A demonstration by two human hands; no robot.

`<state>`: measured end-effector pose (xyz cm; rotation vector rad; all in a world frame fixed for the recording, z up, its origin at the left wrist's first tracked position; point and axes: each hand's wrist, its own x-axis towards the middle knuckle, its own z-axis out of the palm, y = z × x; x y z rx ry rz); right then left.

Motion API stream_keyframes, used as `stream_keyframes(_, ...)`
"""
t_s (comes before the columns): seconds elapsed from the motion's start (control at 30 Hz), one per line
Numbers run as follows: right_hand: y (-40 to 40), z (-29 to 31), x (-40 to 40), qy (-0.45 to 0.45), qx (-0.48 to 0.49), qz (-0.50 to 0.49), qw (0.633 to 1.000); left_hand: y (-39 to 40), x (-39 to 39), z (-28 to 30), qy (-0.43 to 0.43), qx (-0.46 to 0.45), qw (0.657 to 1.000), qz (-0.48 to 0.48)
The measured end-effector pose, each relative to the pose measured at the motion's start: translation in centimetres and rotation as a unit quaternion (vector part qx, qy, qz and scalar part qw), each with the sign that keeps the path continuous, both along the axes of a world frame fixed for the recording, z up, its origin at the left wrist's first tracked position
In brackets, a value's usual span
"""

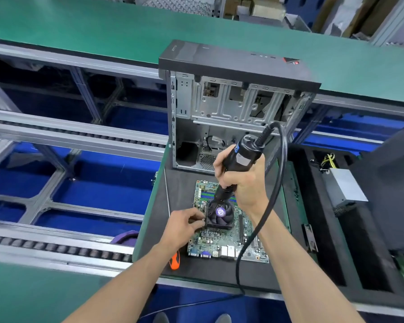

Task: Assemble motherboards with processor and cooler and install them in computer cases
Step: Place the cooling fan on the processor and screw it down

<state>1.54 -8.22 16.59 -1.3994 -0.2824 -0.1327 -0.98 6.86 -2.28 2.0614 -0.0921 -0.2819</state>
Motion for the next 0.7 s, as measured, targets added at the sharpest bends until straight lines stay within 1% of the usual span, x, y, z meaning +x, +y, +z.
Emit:
stream_keyframes(0.17, -0.1, 0.6, 0.0, -0.017, 0.000, 0.010, 1.000, -0.1, 0.5, -0.1, 0.010, -0.001, 1.000, -0.001)
stream_keyframes(0.33, 0.6, 0.7, 0.0, 0.000, -0.012, 0.007, 1.000, 0.1, 0.6, -0.3, 0.017, -0.004, 1.000, -0.004)
stream_keyframes(0.5, 0.6, 1.0, 0.1, -0.009, -0.011, 0.016, 1.000, 0.2, 0.6, -0.2, 0.017, -0.010, 1.000, 0.001)
stream_keyframes(0.7, 1.3, 0.2, -0.2, 0.018, -0.021, -0.004, 1.000, 0.2, 0.7, -0.3, 0.026, -0.008, 1.000, 0.002)
